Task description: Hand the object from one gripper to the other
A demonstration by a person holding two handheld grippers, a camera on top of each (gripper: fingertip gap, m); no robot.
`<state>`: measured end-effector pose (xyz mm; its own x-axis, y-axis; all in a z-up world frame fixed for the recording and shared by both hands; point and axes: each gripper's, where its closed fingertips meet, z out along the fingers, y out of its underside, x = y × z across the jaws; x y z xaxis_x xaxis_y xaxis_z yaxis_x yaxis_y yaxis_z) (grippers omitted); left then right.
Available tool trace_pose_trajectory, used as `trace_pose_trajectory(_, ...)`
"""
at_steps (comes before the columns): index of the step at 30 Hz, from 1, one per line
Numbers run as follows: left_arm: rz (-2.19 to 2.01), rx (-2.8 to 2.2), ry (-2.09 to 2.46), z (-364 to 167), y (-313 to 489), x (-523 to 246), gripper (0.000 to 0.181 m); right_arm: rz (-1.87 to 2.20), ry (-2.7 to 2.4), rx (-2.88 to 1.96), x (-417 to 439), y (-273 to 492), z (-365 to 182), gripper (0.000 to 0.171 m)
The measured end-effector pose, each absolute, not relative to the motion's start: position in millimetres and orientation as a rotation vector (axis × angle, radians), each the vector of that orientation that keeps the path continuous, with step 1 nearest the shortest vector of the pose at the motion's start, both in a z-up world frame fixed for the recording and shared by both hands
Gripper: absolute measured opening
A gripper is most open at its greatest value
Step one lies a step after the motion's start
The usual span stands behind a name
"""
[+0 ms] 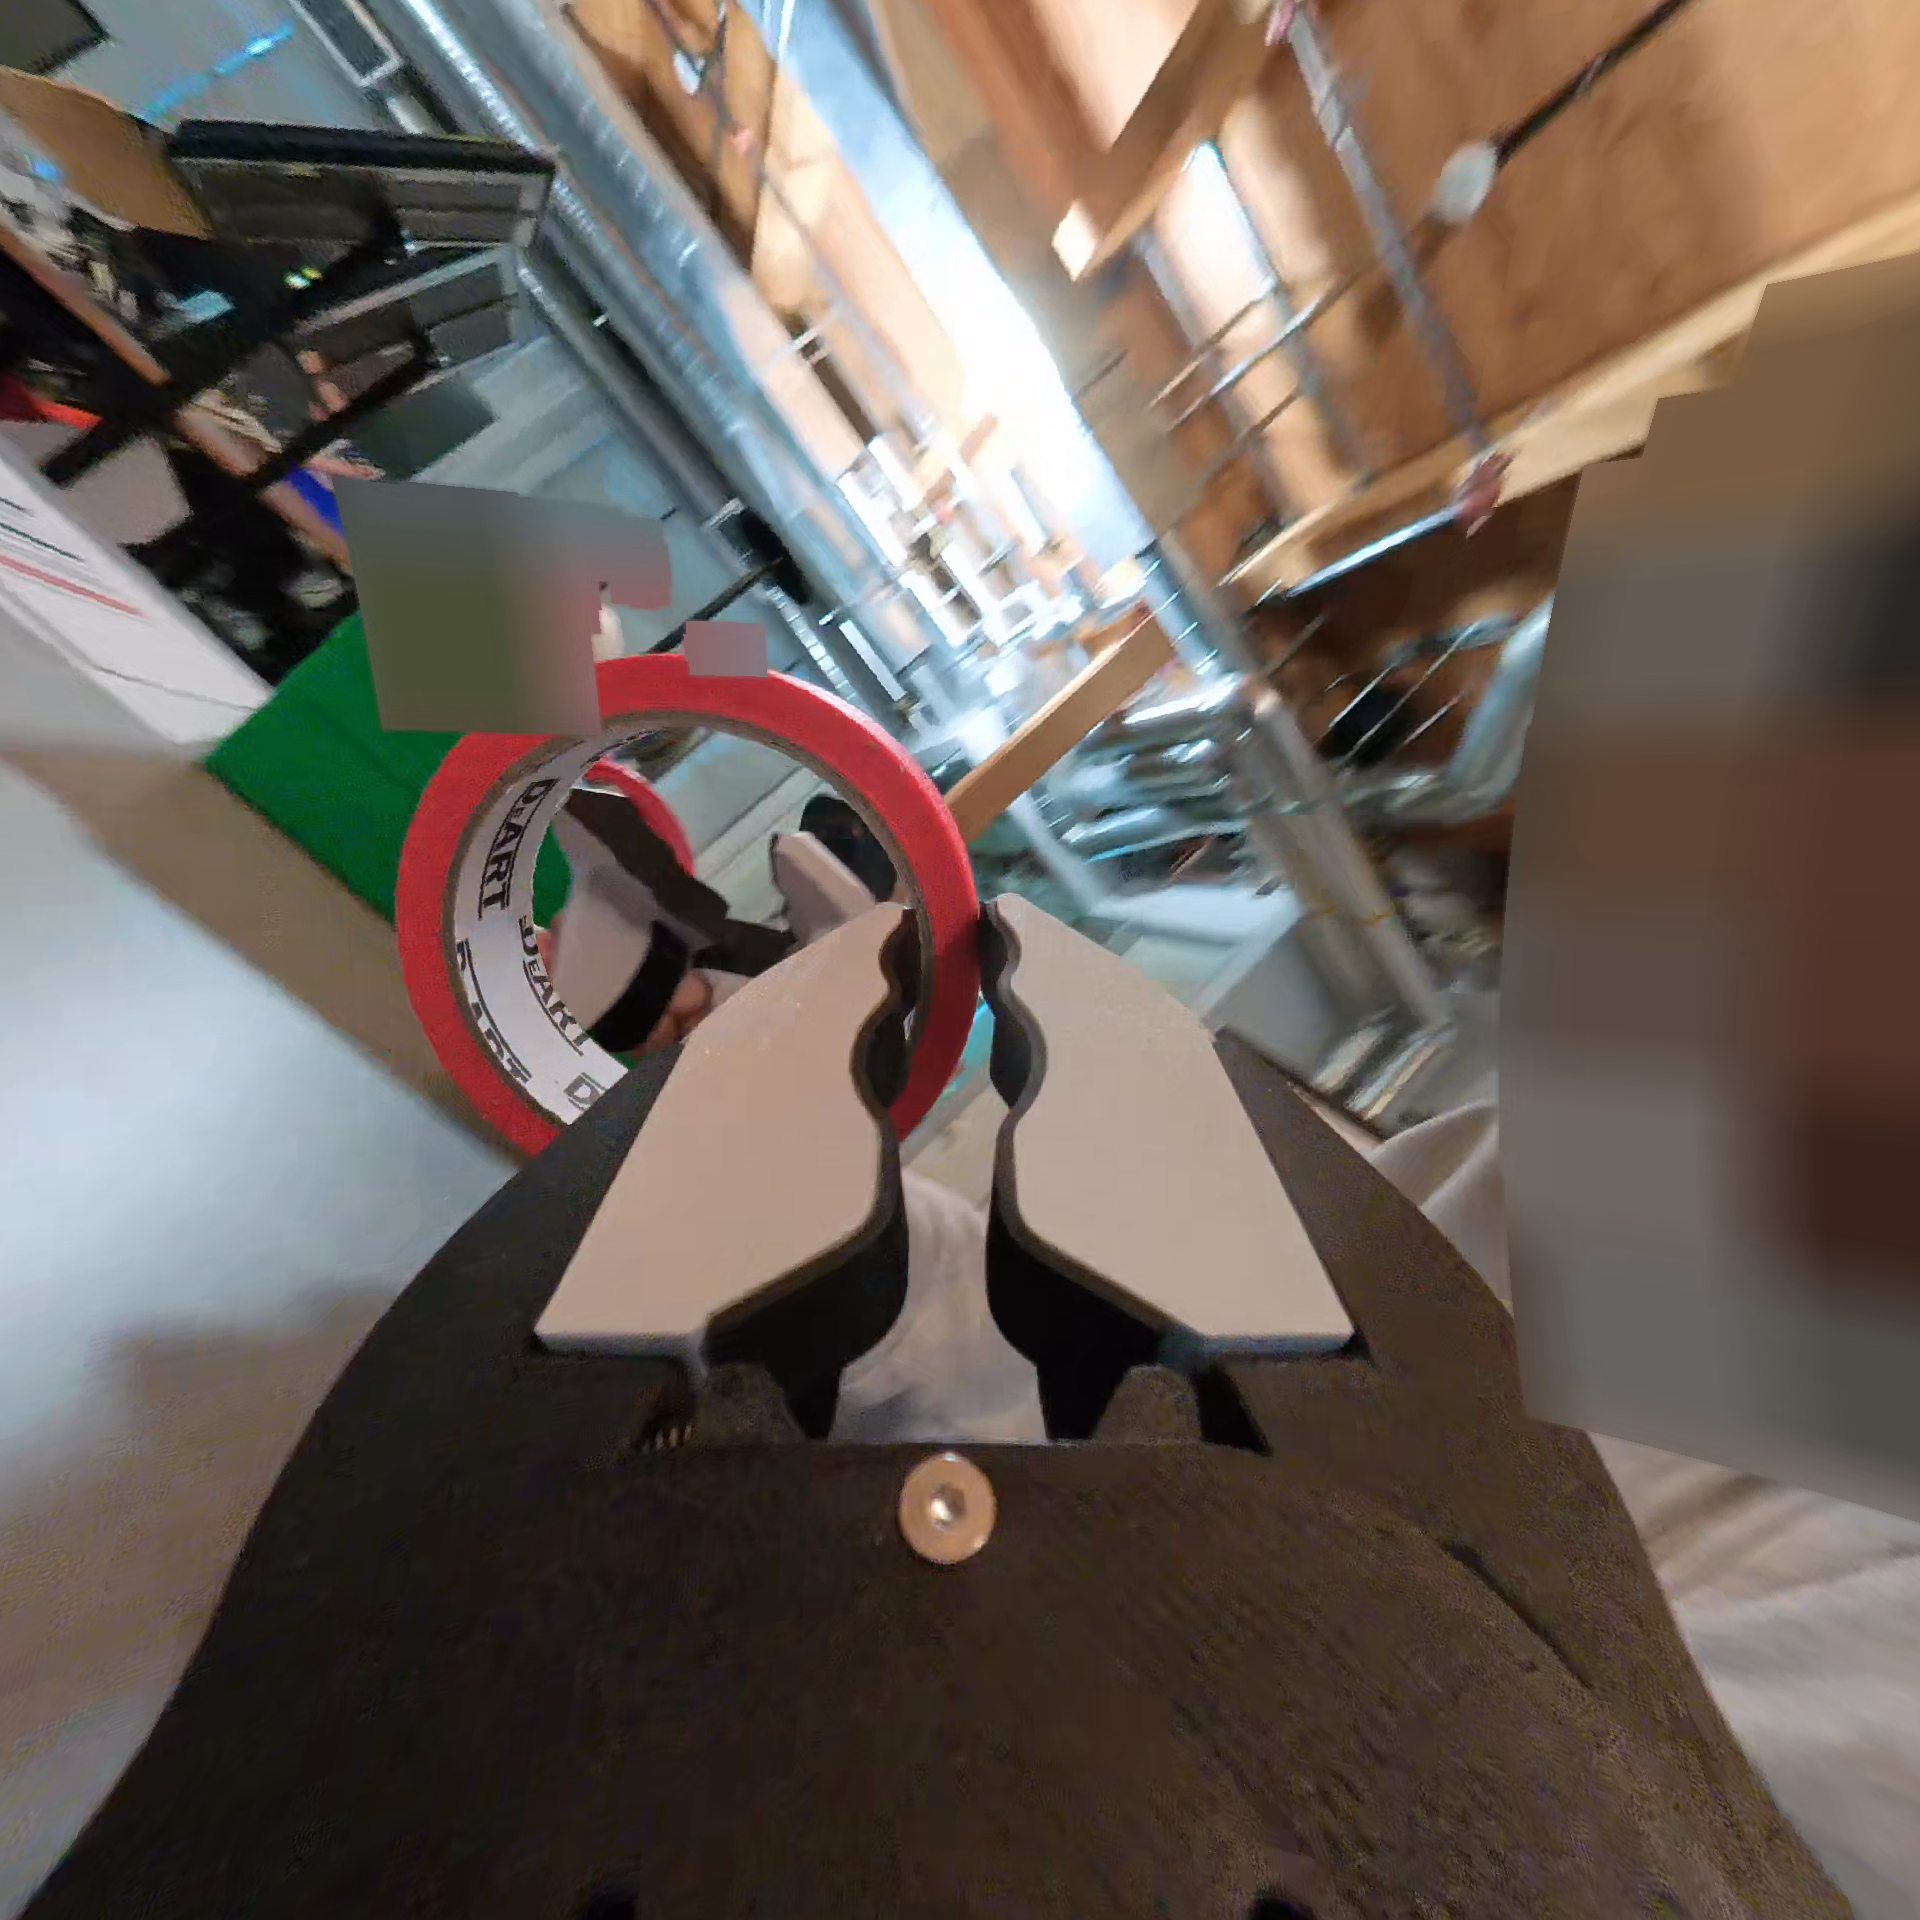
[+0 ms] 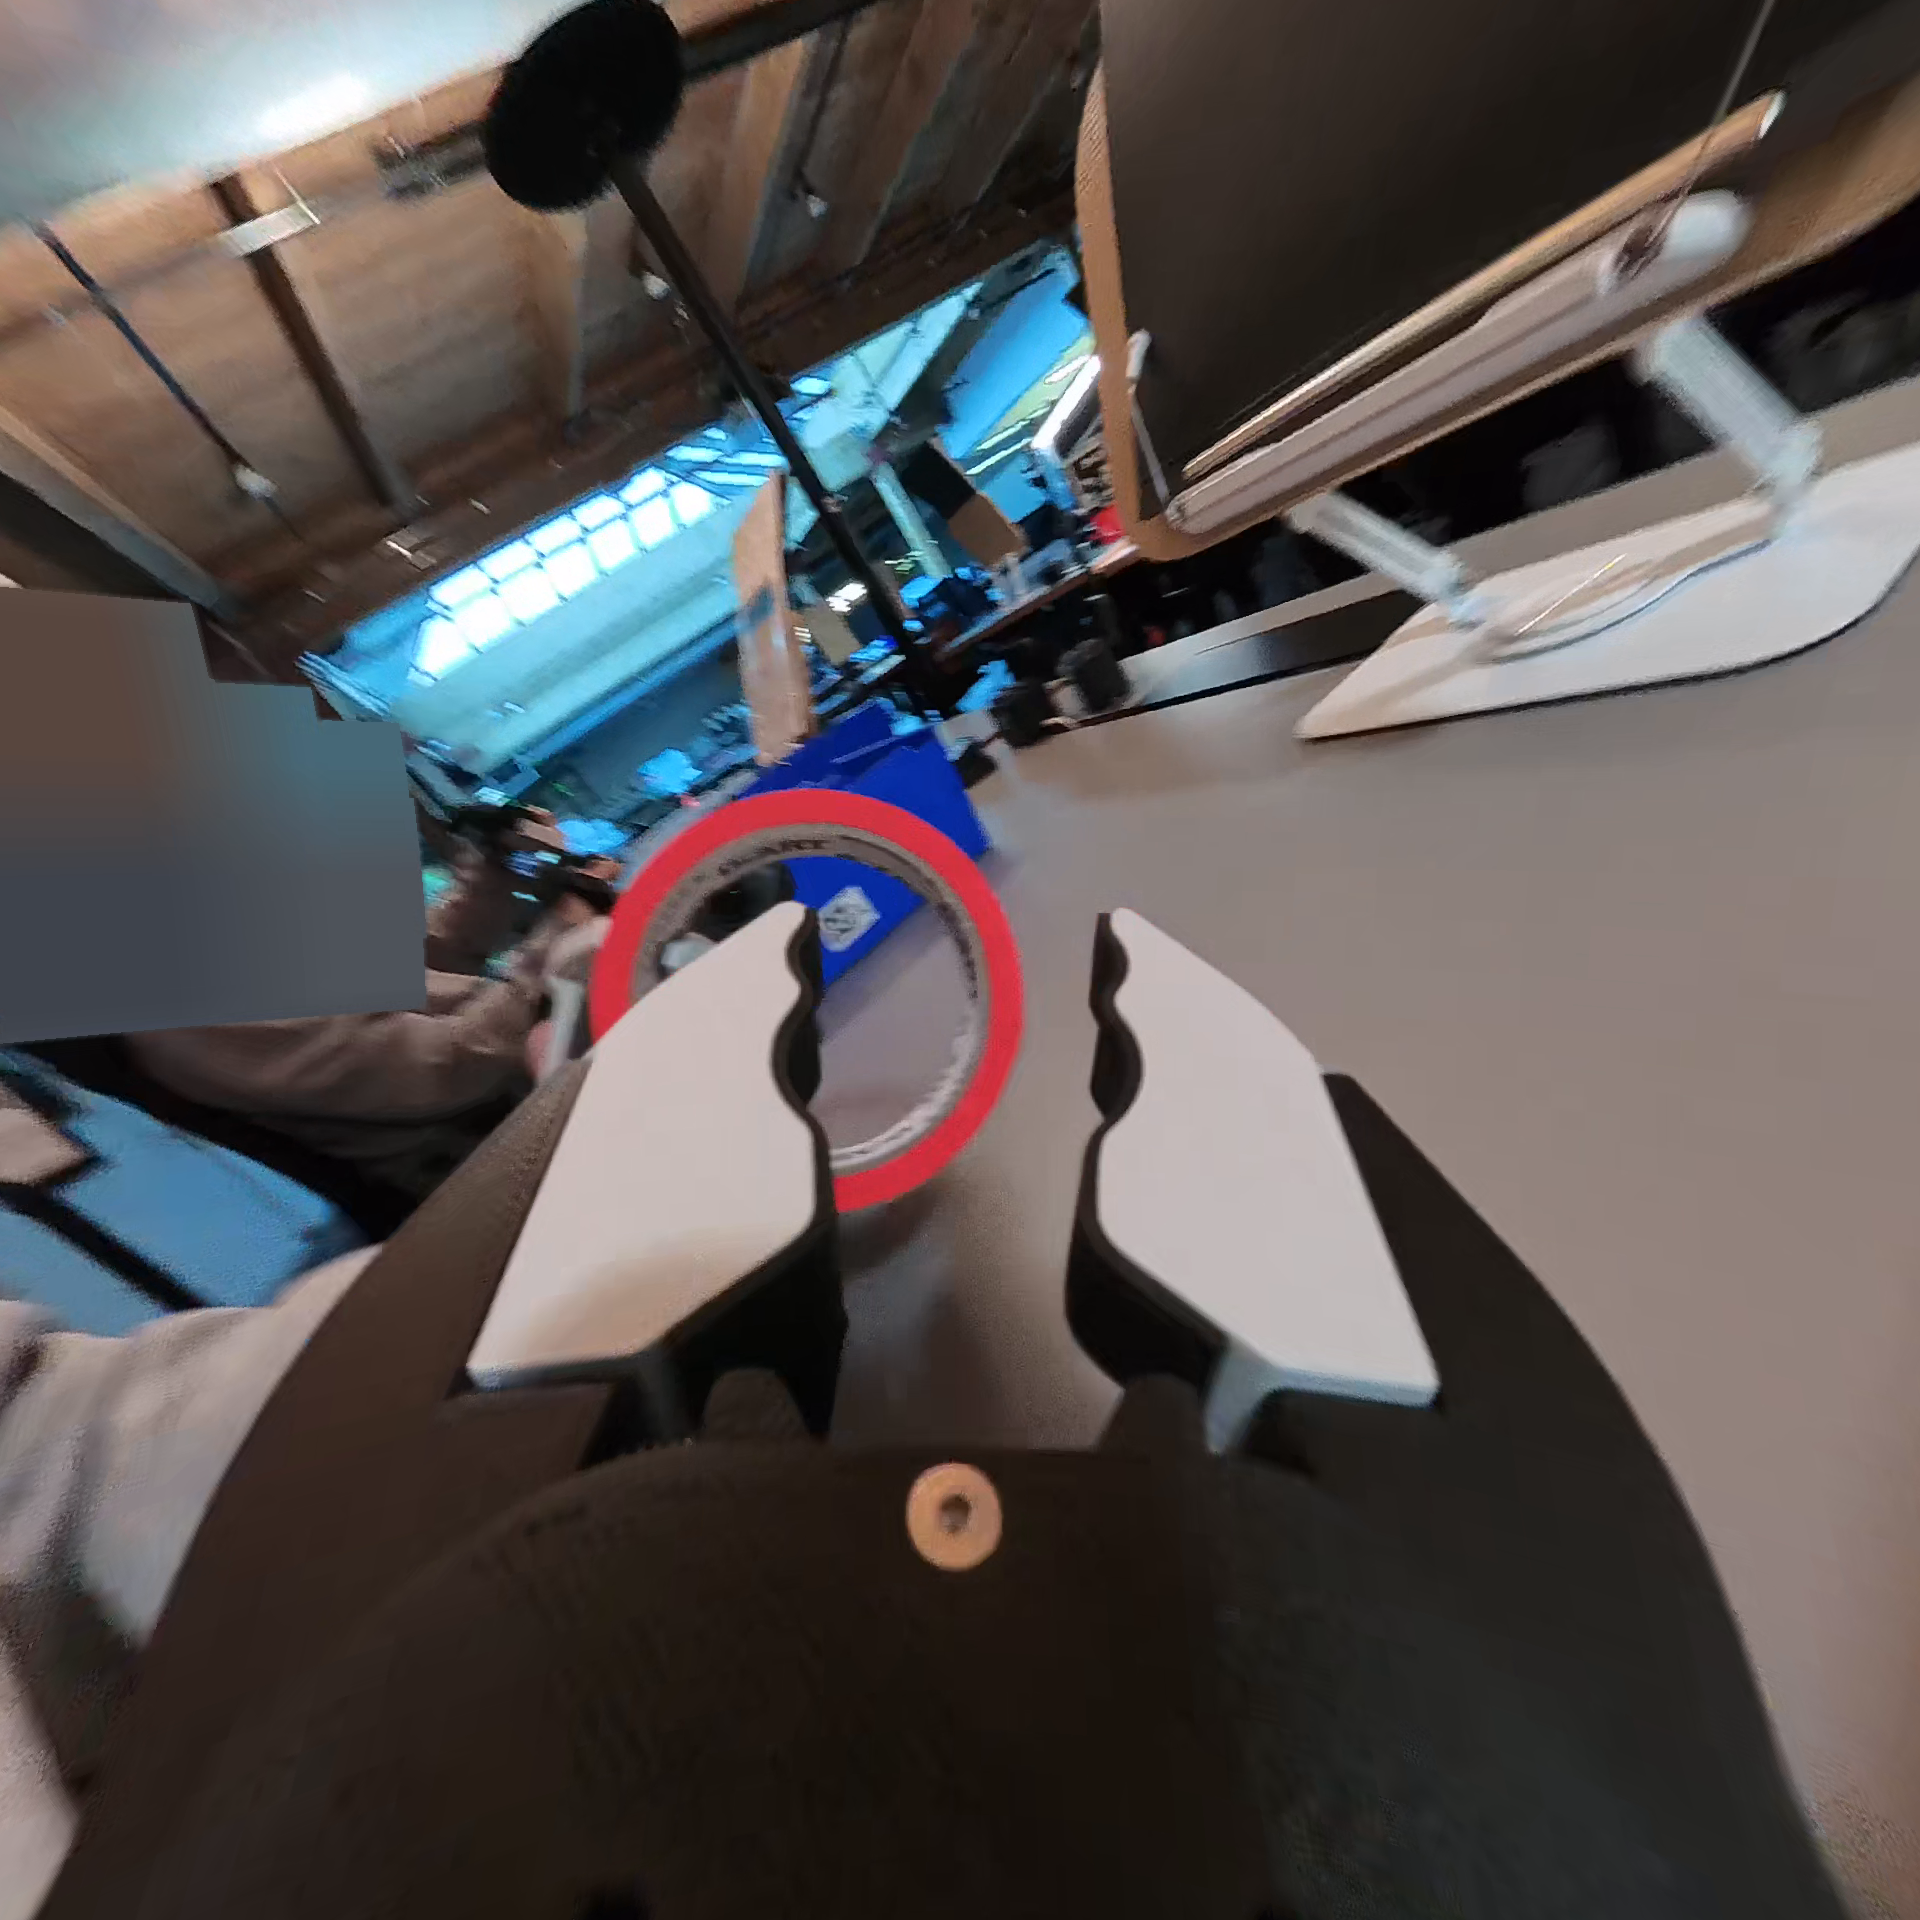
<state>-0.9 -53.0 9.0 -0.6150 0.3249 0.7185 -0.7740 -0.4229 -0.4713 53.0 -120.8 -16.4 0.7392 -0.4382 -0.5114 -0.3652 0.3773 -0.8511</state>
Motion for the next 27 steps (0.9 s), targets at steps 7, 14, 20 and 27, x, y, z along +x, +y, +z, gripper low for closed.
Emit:
trace_pose_trajectory(7,2.013,0.690,-1.032,7.7,-52.9,-2.3,0.010,-0.344,0.662,-1.439,50.8,-107.5,-29.9,0.050)
trace_pose_trajectory(14,1.900,0.630,-1.248,-3.0,-74.1,-22.6,0.010,-0.353,0.606,-1.504,43.9,-100.6,-34.0,0.041)
trace_pose_trajectory(20,1.849,0.538,-1.292,-1.1,-80.2,-37.8,0.010,-0.381,0.548,-1.605,37.4,-91.1,-44.2,0.023)
trace_pose_trajectory(27,1.899,0.547,-1.293,1.5,-77.8,-34.4,0.011,-0.301,0.606,-1.583,37.8,-94.4,-42.5,0.015)
